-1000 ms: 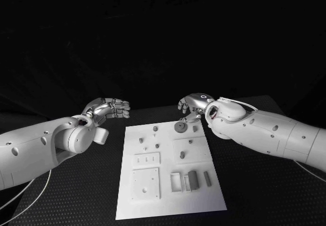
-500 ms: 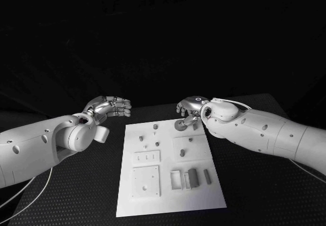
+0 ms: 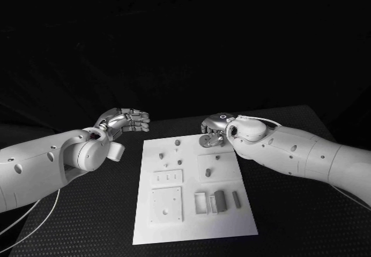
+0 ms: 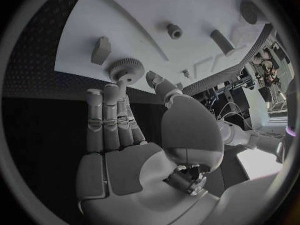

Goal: Assemble the parts on the task board

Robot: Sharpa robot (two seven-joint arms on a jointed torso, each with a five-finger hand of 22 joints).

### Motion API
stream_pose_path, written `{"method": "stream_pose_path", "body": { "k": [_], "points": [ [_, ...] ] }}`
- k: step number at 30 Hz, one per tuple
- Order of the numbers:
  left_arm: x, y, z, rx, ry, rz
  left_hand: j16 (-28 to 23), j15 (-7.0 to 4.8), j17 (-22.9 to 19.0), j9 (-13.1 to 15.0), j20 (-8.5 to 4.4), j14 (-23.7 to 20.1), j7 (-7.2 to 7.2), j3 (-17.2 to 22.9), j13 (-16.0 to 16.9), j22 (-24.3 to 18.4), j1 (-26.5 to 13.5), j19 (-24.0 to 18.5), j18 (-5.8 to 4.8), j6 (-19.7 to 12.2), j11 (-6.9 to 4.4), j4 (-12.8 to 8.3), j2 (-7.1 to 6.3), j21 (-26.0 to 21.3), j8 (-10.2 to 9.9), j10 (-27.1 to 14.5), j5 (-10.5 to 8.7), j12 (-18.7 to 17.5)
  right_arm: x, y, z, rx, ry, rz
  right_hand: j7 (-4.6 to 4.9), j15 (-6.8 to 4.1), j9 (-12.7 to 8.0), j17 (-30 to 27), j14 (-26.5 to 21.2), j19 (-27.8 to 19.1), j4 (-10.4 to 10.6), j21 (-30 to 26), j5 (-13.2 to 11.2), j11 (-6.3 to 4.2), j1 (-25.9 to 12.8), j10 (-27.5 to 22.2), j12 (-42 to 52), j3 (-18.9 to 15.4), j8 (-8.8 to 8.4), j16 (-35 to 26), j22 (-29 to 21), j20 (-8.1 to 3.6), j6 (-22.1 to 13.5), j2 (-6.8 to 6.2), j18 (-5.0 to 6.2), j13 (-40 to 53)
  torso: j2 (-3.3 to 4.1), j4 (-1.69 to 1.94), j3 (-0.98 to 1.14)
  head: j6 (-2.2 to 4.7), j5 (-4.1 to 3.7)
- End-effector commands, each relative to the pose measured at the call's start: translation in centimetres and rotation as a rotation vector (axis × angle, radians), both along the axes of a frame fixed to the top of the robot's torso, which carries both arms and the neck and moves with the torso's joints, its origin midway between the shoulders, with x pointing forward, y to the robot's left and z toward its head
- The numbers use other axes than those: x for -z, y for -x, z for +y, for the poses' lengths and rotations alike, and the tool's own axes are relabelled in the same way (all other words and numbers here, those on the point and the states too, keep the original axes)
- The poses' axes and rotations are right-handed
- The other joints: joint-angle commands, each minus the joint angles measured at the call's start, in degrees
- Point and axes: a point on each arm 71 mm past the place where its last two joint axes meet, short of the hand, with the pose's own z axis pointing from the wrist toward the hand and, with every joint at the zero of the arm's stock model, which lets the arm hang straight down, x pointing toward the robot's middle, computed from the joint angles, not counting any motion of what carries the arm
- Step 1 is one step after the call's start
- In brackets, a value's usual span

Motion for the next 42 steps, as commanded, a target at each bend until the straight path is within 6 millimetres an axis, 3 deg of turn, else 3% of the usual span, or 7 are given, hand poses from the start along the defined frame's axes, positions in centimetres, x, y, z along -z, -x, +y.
{"method": "stream_pose_path", "body": {
  "k": [1, 7, 14, 29, 42],
  "points": [
    [-0.1, 0.1, -0.5, 0.026, 0.008, -0.006, -0.27, 0.46, 0.06, -0.07, 0.21, -0.01, 0.31, -0.27, -0.05, -0.03, -0.66, 0.1, 0.86, 0.11, 0.06, -0.03, -0.03, -0.31, -0.28, 0.06, 0.03, -0.36, 0.1, 0.0, 0.0, -0.008, 0.039, -0.021, -0.38, -0.74, -0.19, 0.34, 0.15, 0.48, -0.04, 0.74, -0.04, -0.88, 0.32, -0.48, 4.47, -0.59, 0.47, 1.0, 1.16, -0.48, 0.39, 0.1, 5.34, 6.18, 0.03, 3.4, 0.04, -0.07, 0.09],
    [-0.1, 0.1, -0.5, 0.029, 0.008, -0.005, -0.29, 0.46, 0.07, -0.08, 0.21, -0.01, 0.31, -0.3, -0.05, -0.03, -0.69, 0.1, 0.87, 0.1, 0.06, -0.02, -0.01, -0.33, -0.29, 0.06, 0.03, -0.38, 0.2, 0.0, 0.2, -0.013, 0.042, -0.016, -0.84, -1.52, -0.44, 2.71, 0.29, 0.92, -0.49, 2.77, 0.01, -1.49, 0.38, -2.66, 14.43, -0.74, 0.67, 4.62, 1.3, -1.08, 1.23, 0.83, 5.34, 16.47, -0.01, 3.31, 0.08, -0.21, 0.16],
    [-0.1, 0.1, -0.6, 0.03, 0.008, -0.005, -0.32, 0.47, 0.09, -0.1, 0.22, -0.01, 0.32, -0.35, -0.06, -0.03, -0.76, 0.11, 0.86, 0.08, 0.07, 0.0, 0.03, -0.36, -0.31, 0.06, 0.03, -0.4, 0.6, -0.2, 0.4, -0.012, 0.047, -0.006, -1.03, -1.76, -0.48, 3.99, 0.7, 1.3, -0.77, 4.52, -0.01, -1.69, 0.21, -2.91, 17.63, -0.82, 0.8, 6.86, 1.39, -1.53, 1.77, 1.67, 5.34, 18.56, -0.01, 3.39, 0.16, -0.31, 0.2],
    [-0.1, 0.2, -0.5, 0.032, 0.01, -0.006, -0.48, 0.5, 0.19, -0.17, 0.25, -0.02, 0.37, -0.67, -0.08, -0.03, -1.29, 0.14, 0.86, 0.03, 0.11, 0.05, 0.18, -0.47, -0.37, 0.04, 0.01, -0.53, 1.0, -0.6, -0.1, 0.004, 0.054, 0.016, -1.26, -2.23, -0.93, 6.25, 2.37, 1.94, -1.06, 8.9, 0.03, -2.08, -1.01, -2.16, 24.14, -1.13, 0.68, 12.16, 1.37, -2.85, 2.89, 5.47, 5.34, 21.22, 0.06, 3.36, 0.13, -0.68, 0.37],
    [-0.1, 0.3, -0.5, 0.032, 0.009, -0.003, -0.57, 0.5, 0.25, -0.21, 0.25, -0.02, 0.38, -0.76, -0.1, -0.03, -1.45, 0.14, 0.87, -0.02, 0.13, 0.04, 0.27, -0.54, -0.41, 0.01, 0.01, -0.61, 1.9, -0.6, 0.1, 0.006, 0.066, 0.055, -0.81, -1.93, -1.2, 6.53, 2.31, 1.84, -0.81, 9.85, 0.03, -1.7, -1.98, -2.46, 25.67, -1.2, 0.5, 13.2, 1.3, -3.08, 3.23, 5.89, 5.34, 21.45, 0.04, 3.27, 0.14, -1.09, 0.54]
  ]
}}
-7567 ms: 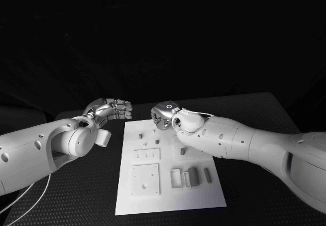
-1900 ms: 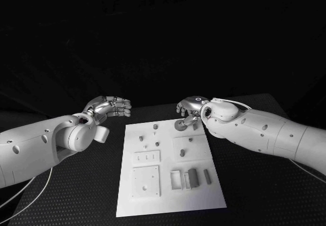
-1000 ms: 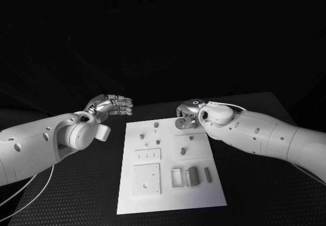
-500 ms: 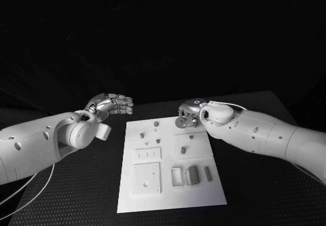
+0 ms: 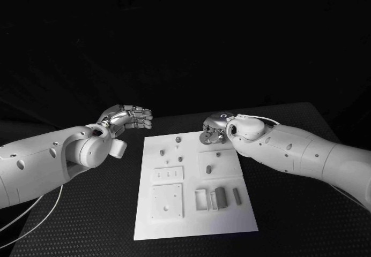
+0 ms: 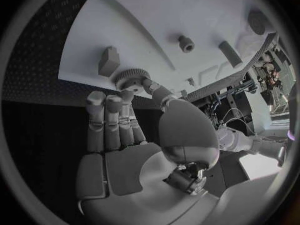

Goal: Assemble the parts on the task board

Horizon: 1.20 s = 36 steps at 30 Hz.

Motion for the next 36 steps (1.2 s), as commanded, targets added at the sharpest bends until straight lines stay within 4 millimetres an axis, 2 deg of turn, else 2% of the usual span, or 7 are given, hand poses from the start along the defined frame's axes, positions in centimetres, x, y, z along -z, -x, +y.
{"method": "stream_pose_path", "body": {
  "k": [1, 12, 21, 26, 36],
  "points": [
    [-0.11, 0.07, -0.2, 0.016, 0.005, -0.006, -0.35, 0.5, 0.09, -0.07, 0.25, -0.03, 0.39, -0.32, -0.06, -0.05, -0.69, 0.14, 0.62, -0.02, 0.13, -0.1, 0.12, -0.33, -0.2, 0.0, 0.01, -0.3, 0.67, 0.16, 0.11, -0.009, 0.019, 0.04, 0.55, 0.11, -0.06, 0.07, 0.25, -0.09, 0.14, 0.3, 0.03, 0.39, -0.43, -0.26, 0.21, -0.11, -0.01, 0.31, 1.3, -0.49, 0.78, 0.01, 4.81, 0.03, 0.01, 3.48, 0.02, -0.17, 0.03],
    [-0.11, 0.06, -0.11, 0.014, 0.005, -0.005, -0.41, 0.51, 0.11, -0.09, 0.26, -0.05, 0.4, -0.35, -0.08, -0.05, -0.71, 0.13, 0.62, -0.05, 0.15, -0.12, 0.16, -0.38, -0.23, -0.04, 0.01, -0.35, 0.81, 0.17, -0.3, 0.003, 0.023, 0.043, 0.81, 0.32, -0.16, 0.11, 0.17, -0.19, 0.16, 0.61, 0.03, 0.62, -0.57, -0.42, 0.75, 0.04, -0.02, 0.65, 1.27, -0.59, 1.15, 0.03, 4.81, -0.02, -0.04, 3.5, -0.01, -0.43, 0.02],
    [-0.11, 0.07, -0.04, 0.013, 0.004, -0.005, -0.44, 0.51, 0.13, -0.1, 0.26, -0.06, 0.4, -0.36, -0.08, -0.05, -0.71, 0.12, 0.63, -0.06, 0.15, -0.13, 0.17, -0.4, -0.23, -0.04, 0.01, -0.38, 0.77, 0.16, -0.55, 0.01, 0.023, 0.037, 1.27, 0.72, -0.65, 0.08, 0.0, -0.28, 0.46, 0.87, 0.06, 1.05, -0.99, -0.74, 1.36, 0.25, -0.84, 0.97, 1.18, -0.66, 0.21, -1.03, 4.81, -0.22, -0.07, 3.43, 0.08, -0.54, -0.01],
    [-0.1, 0.1, -0.05, 0.014, 0.004, -0.004, -0.45, 0.51, 0.14, -0.1, 0.26, -0.06, 0.4, -0.36, -0.08, -0.05, -0.7, 0.12, 0.63, -0.06, 0.15, -0.13, 0.18, -0.42, -0.23, -0.04, 0.01, -0.39, 0.78, 0.18, -0.57, 0.011, 0.023, 0.037, 1.47, 0.89, -0.88, 0.05, -0.08, -0.3, 0.45, 0.96, 0.05, 1.24, -0.81, -0.92, 1.69, 0.49, -1.2, 1.11, 1.14, -0.71, -0.23, -1.48, 4.81, -0.32, -0.06, 3.46, 0.06, -0.55, -0.07],
    [-0.1, 0.08, 0.01, 0.012, 0.004, -0.004, -0.48, 0.51, 0.16, -0.12, 0.26, -0.05, 0.4, -0.37, -0.09, -0.05, -0.68, 0.11, 0.64, -0.07, 0.15, -0.15, 0.18, -0.44, -0.24, -0.04, 0.01, -0.41, 0.84, 0.18, -0.64, 0.01, 0.031, 0.039, 2.12, 1.49, -1.58, -0.15, -0.7, -0.64, -0.33, 0.89, 0.03, 1.87, 0.37, -2.01, 2.4, 1.15, -2.39, 1.25, 1.01, -0.62, -2.0, -3.41, 4.81, -0.66, -0.04, 3.45, 0.11, -0.62, -0.17]
  ]
}}
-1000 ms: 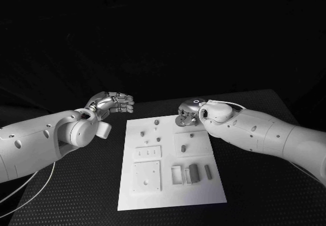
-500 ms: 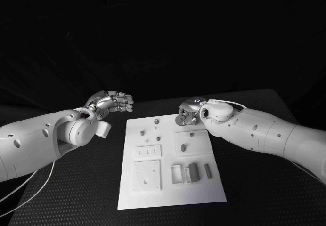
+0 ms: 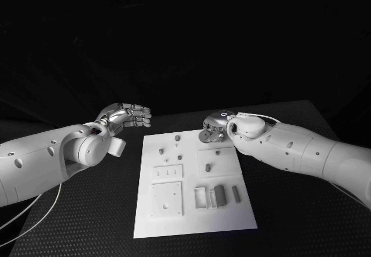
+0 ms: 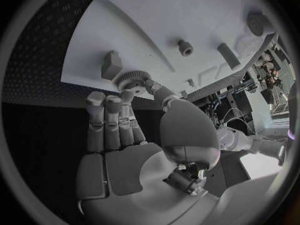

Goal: Assemble the parts on the task board

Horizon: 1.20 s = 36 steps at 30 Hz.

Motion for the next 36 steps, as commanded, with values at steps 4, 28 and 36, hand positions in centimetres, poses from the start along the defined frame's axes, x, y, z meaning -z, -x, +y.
{"method": "stream_pose_path", "body": {
  "k": [4, 28, 36],
  "points": [
    [-0.1, 0.04, -0.19, 0.015, 0.005, -0.005, -0.27, 0.51, 0.08, -0.08, 0.26, -0.05, 0.4, -0.22, -0.05, -0.06, -0.44, 0.12, 0.84, -0.07, 0.15, 0.0, -0.05, -0.24, -0.24, -0.03, 0.01, -0.17, 0.81, 0.14, -0.31, 0.005, 0.037, 0.032, 0.53, 0.43, -0.09, -0.09, -0.03, -0.05, -0.53, 0.34, 0.01, 0.68, 0.71, -1.08, 0.64, 0.49, -0.39, 0.24, 1.02, -0.45, -0.34, -0.67, 4.91, -0.13, 0.02, 3.61, 0.04, -0.07, -0.11],
    [-0.07, 0.04, -0.04, 0.01, 0.001, -0.003, -0.3, 0.5, 0.14, -0.09, 0.26, 0.0, 0.39, -0.22, -0.04, -0.05, -0.38, 0.16, 0.85, -0.04, 0.14, 0.01, 0.03, -0.27, -0.23, 0.02, 0.01, -0.19, 1.45, 0.4, -0.14, -0.012, 0.064, -0.002, -1.47, -1.22, 2.2, -0.34, 0.92, 0.44, -5.01, 1.97, 0.02, -1.17, 4.47, -0.35, 4.17, -0.25, 3.35, 1.99, 1.2, -0.59, 6.13, 2.88, 4.91, -1.14, 0.06, 3.68, -0.02, -0.46, -0.19],
    [-0.06, 0.02, -0.04, 0.009, 0.0, -0.002, -0.31, 0.5, 0.16, -0.09, 0.26, 0.02, 0.39, -0.22, -0.03, -0.04, -0.38, 0.17, 0.85, -0.02, 0.13, 0.03, 0.07, -0.28, -0.22, 0.04, 0.01, -0.19, 1.47, 0.44, -0.22, -0.015, 0.07, -0.008, -1.7, -1.4, 2.58, -0.35, 1.11, 0.51, -4.93, 2.22, 0.01, -1.38, 4.79, -0.09, 4.43, -0.45, 3.68, 2.19, 1.21, -0.65, 6.7, 3.04, 4.91, -1.39, 0.02, 3.66, -0.04, -0.58, -0.26]
  ]
}}
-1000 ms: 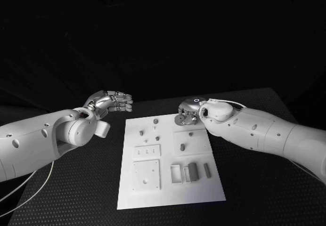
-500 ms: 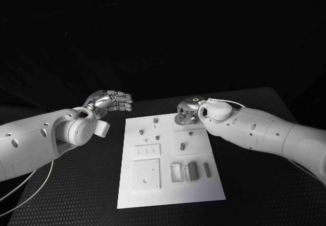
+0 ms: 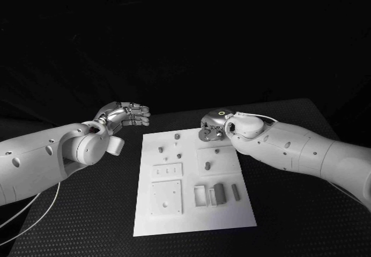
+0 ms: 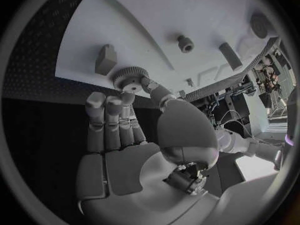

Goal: Assemble the parts on the task board

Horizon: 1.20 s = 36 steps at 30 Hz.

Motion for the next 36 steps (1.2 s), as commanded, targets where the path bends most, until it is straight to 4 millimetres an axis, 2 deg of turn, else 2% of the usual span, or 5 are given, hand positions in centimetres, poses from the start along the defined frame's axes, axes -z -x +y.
{"method": "stream_pose_path", "body": {
  "k": [1, 12, 22, 28, 36],
  "points": [
    [-0.09, 0.03, -0.18, 0.011, 0.002, -0.004, -0.31, 0.5, 0.06, -0.06, 0.26, 0.02, 0.39, -0.22, -0.05, -0.05, -0.38, 0.17, 0.41, -0.02, 0.13, 0.03, 0.07, -0.28, -0.22, 0.05, 0.01, -0.16, 1.31, 0.19, -0.75, 0.017, 0.065, 0.028, 2.18, -0.66, 0.36, -0.08, 0.38, 0.08, -0.18, 0.31, 0.01, -0.45, 0.49, 0.05, 0.25, -0.23, 0.43, 0.34, 1.21, -0.25, 2.87, -0.01, 5.24, -0.14, -0.04, 3.59, 0.0, -0.06, -0.02],
    [-0.07, 0.02, -0.14, 0.008, 0.0, -0.003, -0.33, 0.49, 0.1, -0.06, 0.26, 0.04, 0.38, -0.23, -0.04, -0.04, -0.37, 0.2, 0.41, 0.0, 0.12, 0.02, 0.09, -0.3, -0.21, 0.08, 0.01, -0.17, 1.33, 0.21, -0.81, 0.019, 0.065, 0.03, 1.82, -0.98, 0.94, -0.12, 0.62, 0.2, -0.15, 0.66, 0.06, -0.8, -0.17, 0.42, 0.58, -0.49, 0.81, 0.62, 1.16, -0.35, 3.81, 0.84, 5.24, -0.75, -0.06, 3.6, 0.01, -0.05, -0.04],
    [-0.06, 0.03, -0.1, 0.009, 0.0, -0.002, -0.35, 0.49, 0.12, -0.07, 0.25, 0.06, 0.38, -0.25, -0.04, -0.03, -0.35, 0.2, 0.42, 0.01, 0.12, 0.01, 0.07, -0.32, -0.21, 0.09, 0.01, -0.18, 1.26, 0.17, -0.9, 0.027, 0.056, 0.018, 3.15, 0.05, 0.06, -0.24, -0.29, -0.07, 1.44, -0.02, 0.11, 0.41, -3.32, -0.9, 0.69, -0.36, -1.95, 0.42, 0.74, -0.25, -0.14, -2.54, 5.24, -1.51, -0.06, 3.56, 0.04, -0.07, -0.08],
    [-0.06, 0.02, -0.06, 0.009, -0.001, -0.002, -0.36, 0.49, 0.14, -0.08, 0.25, 0.06, 0.37, -0.25, -0.04, -0.03, -0.33, 0.21, 0.42, 0.02, 0.12, 0.0, 0.07, -0.33, -0.21, 0.1, 0.01, -0.19, 1.17, 0.15, -0.98, 0.039, 0.065, 0.001, 3.33, 0.23, -0.03, -0.22, -0.41, 0.04, 2.04, -0.16, 0.07, 0.6, -3.52, -1.13, 1.05, 0.18, -2.24, 0.52, 0.69, -0.26, -0.44, -3.41, 5.24, -1.61, -0.09, 3.59, 0.02, -0.11, -0.11],
    [-0.07, 0.02, -0.01, 0.008, -0.001, -0.003, -0.38, 0.49, 0.16, -0.08, 0.25, 0.08, 0.37, -0.26, -0.04, -0.03, -0.32, 0.23, 0.42, 0.02, 0.11, 0.01, 0.08, -0.34, -0.21, 0.11, 0.01, -0.2, 1.17, 0.17, -1.08, 0.045, 0.067, -0.003, 3.3, 0.21, 0.02, -0.23, -0.4, 0.19, 2.65, -0.19, 0.05, 0.57, -3.73, -1.19, 1.33, 0.52, -2.21, 0.61, 0.69, -0.29, -0.26, -3.88, 5.24, -1.71, -0.09, 3.57, 0.06, -0.19, -0.13]
  ]
}}
